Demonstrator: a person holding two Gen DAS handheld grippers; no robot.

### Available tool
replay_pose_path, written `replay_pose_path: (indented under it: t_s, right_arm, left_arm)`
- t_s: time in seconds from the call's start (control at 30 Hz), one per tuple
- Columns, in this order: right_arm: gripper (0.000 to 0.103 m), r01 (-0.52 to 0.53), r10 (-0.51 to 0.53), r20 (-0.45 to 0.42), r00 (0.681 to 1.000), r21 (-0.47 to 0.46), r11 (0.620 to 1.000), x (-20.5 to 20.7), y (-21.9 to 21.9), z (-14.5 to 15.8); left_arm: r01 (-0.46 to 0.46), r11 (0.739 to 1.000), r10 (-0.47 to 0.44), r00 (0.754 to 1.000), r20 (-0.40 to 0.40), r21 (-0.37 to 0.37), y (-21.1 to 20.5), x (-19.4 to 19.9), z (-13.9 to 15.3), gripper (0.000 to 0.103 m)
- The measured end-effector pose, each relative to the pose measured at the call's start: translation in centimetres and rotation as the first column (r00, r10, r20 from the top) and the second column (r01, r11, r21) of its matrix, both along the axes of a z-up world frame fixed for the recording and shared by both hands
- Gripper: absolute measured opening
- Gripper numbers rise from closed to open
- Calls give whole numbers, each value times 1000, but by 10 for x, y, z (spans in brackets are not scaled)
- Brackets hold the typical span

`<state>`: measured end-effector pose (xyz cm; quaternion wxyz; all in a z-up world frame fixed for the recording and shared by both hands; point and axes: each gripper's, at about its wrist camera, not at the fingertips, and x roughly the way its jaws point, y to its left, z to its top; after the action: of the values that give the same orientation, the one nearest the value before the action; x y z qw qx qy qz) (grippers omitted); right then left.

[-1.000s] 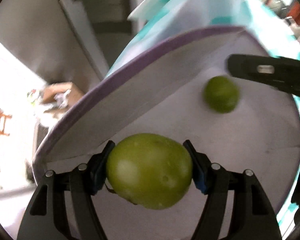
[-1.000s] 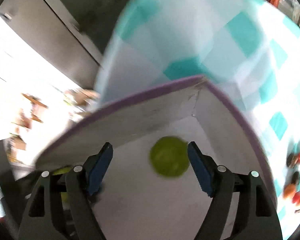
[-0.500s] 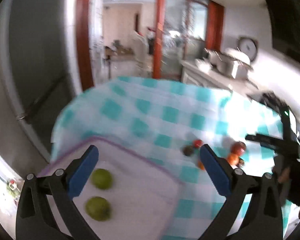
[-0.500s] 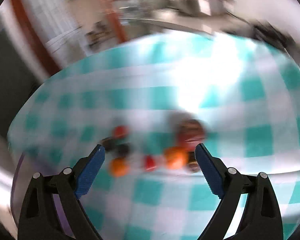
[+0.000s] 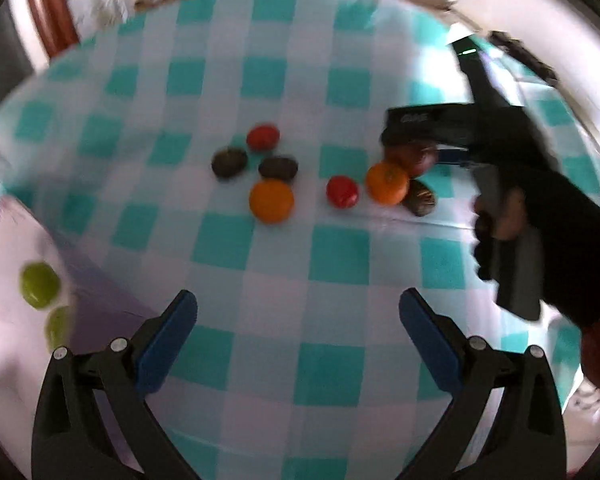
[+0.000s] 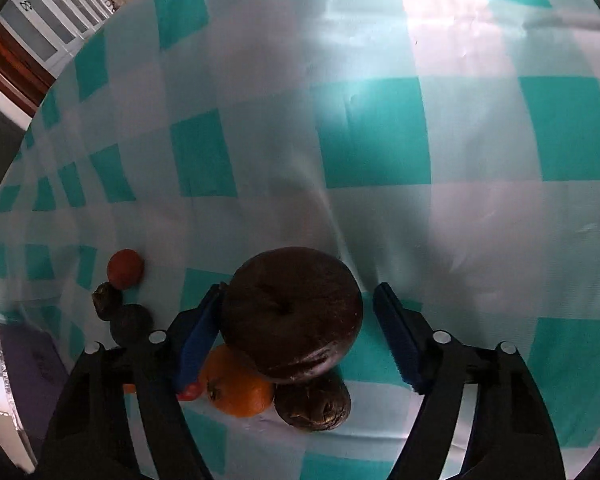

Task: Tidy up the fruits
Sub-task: 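Grasp the mandarin with the left gripper while the right grasps the dark red apple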

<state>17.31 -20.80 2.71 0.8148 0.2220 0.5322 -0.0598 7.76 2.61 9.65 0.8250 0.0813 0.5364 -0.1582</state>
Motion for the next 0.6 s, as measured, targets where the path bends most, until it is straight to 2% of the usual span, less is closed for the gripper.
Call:
replay_pose_path:
  t_s: [0.07, 0.13, 0.27, 0.33, 0.43, 0.5, 0.53, 0.6]
  right_arm:
    - [72, -41, 42, -26, 999, 9, 999, 0, 5, -5]
    - [73, -60, 62, -44, 997, 41, 997, -2, 9, -10]
    - [71, -52, 53, -27, 998, 56, 997, -5, 8, -7]
    - [67, -53, 55, -22, 998, 53, 997, -8, 6, -5]
    - [67, -63, 63, -1, 998, 48, 997, -9, 8, -18]
    - [67, -68, 68, 12, 998, 48, 997, -11, 8, -21]
    - [66, -70, 70, 15, 997, 47, 996, -12, 8, -21]
    - [66, -73, 72, 21, 997, 45, 996, -12, 8, -21]
  left_arm:
    - [-44, 999, 44, 998, -38, 3, -4, 15, -14, 101]
    - [-97, 995, 98, 994, -42, 20, -6, 32, -25, 101]
    - [-205, 979, 205, 978, -30, 17, -3, 71, -35, 101]
    - [-221, 975, 222, 975, -28, 11, -2, 86, -39, 101]
    - [-192, 981, 193, 981, -25, 39, -7, 102, -53, 99]
    - [-144, 989, 146, 988, -46, 45, -11, 107, -65, 82]
    - [-127, 991, 129, 989, -66, 43, -12, 108, -72, 78]
    - [-108, 993, 109, 994, -26, 49, -12, 106, -78, 66]
